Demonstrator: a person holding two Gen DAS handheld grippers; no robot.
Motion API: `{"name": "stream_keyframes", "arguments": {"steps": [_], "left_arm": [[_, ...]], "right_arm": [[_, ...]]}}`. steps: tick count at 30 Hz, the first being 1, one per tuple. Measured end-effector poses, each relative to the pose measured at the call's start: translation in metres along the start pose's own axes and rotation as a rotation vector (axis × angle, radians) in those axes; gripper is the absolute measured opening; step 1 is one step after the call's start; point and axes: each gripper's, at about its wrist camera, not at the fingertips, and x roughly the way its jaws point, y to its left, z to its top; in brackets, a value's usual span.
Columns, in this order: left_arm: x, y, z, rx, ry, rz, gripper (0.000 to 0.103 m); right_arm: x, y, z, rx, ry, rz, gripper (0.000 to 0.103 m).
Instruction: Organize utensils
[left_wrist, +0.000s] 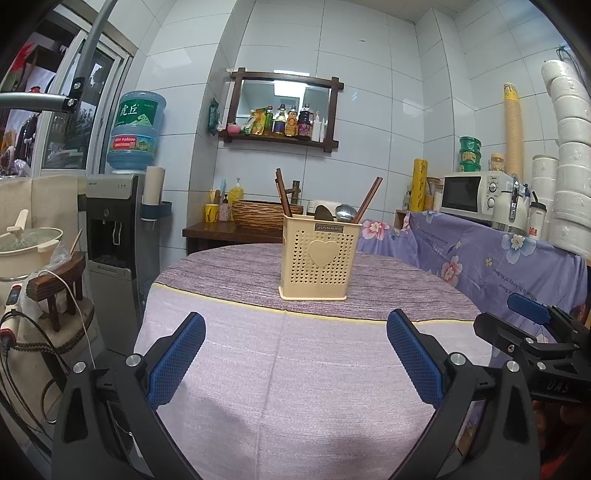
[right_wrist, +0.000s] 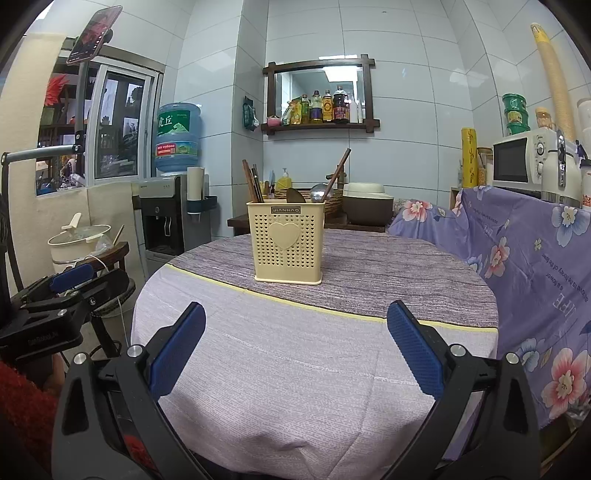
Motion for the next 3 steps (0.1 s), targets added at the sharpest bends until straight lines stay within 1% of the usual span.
{"name": "stream_keyframes", "arguments": {"steps": [3], "left_arm": [[0.0009, -0.0004, 0.0001, 0.002, 0.005, 0.002, 0.098]], "right_arm": [[0.0006, 0.0000, 0.0002, 0.000, 0.001, 0.000, 0.097]]}}
